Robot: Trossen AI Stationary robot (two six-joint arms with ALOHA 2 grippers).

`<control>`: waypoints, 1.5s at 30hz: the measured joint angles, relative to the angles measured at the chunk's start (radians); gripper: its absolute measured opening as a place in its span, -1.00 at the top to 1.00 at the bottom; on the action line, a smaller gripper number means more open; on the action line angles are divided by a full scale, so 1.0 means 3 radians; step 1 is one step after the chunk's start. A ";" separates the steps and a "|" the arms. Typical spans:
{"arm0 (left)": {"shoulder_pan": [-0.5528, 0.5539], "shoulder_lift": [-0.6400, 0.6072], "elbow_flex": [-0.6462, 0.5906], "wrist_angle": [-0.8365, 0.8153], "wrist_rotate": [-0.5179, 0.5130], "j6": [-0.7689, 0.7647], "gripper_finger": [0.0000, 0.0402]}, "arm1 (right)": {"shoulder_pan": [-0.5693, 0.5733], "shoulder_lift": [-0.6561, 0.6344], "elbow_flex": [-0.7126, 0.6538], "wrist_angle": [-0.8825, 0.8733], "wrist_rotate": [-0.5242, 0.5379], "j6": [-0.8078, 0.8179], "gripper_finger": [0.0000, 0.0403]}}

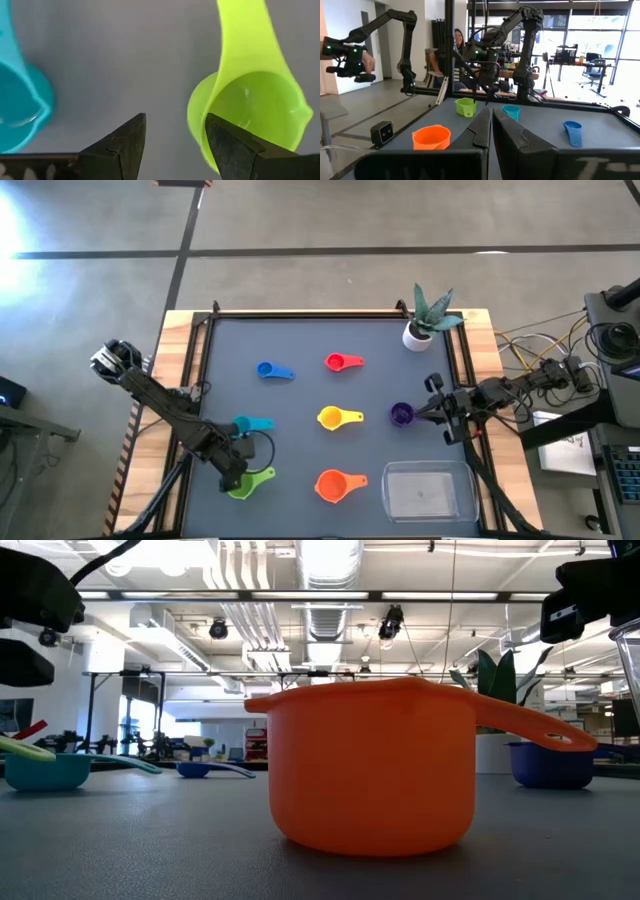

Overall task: Nest measuring cups in basket
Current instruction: Stack the green measuring cup on top of the orange measuring cup

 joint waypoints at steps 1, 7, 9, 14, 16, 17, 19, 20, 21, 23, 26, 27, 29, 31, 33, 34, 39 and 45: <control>0.0000 0.0000 -0.0019 0.0079 -0.0001 0.0001 0.07 | 0.0000 -0.0001 0.0000 0.0000 0.0000 0.0000 0.96; 0.0000 0.0000 -0.0126 0.0215 0.0001 -0.0071 0.19 | 0.0000 -0.0001 0.0000 0.0000 0.0000 0.0000 0.96; 0.0000 0.0000 -0.0168 0.0217 0.0032 -0.0126 0.29 | 0.0000 0.0000 0.0000 0.0000 0.0000 0.0000 0.96; 0.0000 0.0000 -0.0216 0.0222 0.0085 -0.0215 0.62 | 0.0000 0.0000 0.0000 0.0000 0.0000 0.0000 0.96; 0.0002 0.0000 -0.0210 0.0217 0.0085 -0.0216 0.80 | 0.0000 0.0000 0.0000 0.0000 0.0000 0.0001 0.96; 0.0009 0.0000 -0.0194 0.0198 0.0085 -0.0202 0.89 | 0.0000 -0.0001 0.0001 0.0000 0.0000 0.0000 0.96; 0.0029 0.0001 -0.0111 0.0168 0.0082 -0.0164 0.96 | 0.0000 -0.0001 0.0000 0.0000 0.0000 0.0000 0.96; 0.0037 0.0001 -0.0043 0.0125 0.0069 -0.0144 0.96 | -0.0001 -0.0001 0.0000 0.0000 0.0001 0.0001 0.96; 0.0056 0.0001 0.0040 0.0046 0.0055 -0.0107 0.97 | -0.0001 0.0000 0.0000 0.0000 0.0001 0.0000 0.96; 0.0103 0.0001 0.0254 -0.0168 -0.0029 -0.0025 0.99 | 0.0000 0.0000 0.0001 0.0000 0.0000 0.0000 0.96; 0.0221 0.0001 0.0675 -0.0442 -0.0248 0.0077 0.99 | -0.0001 0.0000 0.0000 0.0000 0.0000 0.0000 0.96; 0.0267 0.0005 0.0820 -0.0493 -0.0310 0.0125 0.99 | 0.0000 0.0000 0.0000 0.0000 0.0000 0.0001 0.96; 0.0357 0.0035 0.1095 -0.0490 -0.0432 0.0293 0.99 | 0.0000 -0.0001 0.0000 0.0000 0.0000 0.0000 0.96; 0.0453 0.0112 0.1338 -0.0495 -0.0509 0.0509 0.99 | -0.0001 -0.0001 0.0000 0.0000 0.0000 0.0000 0.96; 0.0555 0.0245 0.1547 -0.0501 -0.0525 0.0711 1.00 | -0.0001 0.0000 0.0000 0.0000 0.0000 0.0000 0.96; 0.0599 0.0329 0.1645 -0.0510 -0.0524 0.0792 1.00 | -0.0001 0.0000 0.0001 0.0000 0.0001 0.0000 0.96; 0.0786 0.0849 0.2151 -0.0509 -0.0437 0.1152 1.00 | 0.0000 -0.0001 0.0000 0.0000 0.0000 0.0000 0.96; 0.0850 0.1415 0.2729 -0.0507 -0.0370 0.1527 1.00 | -0.0001 0.0000 0.0000 0.0000 0.0000 0.0000 0.96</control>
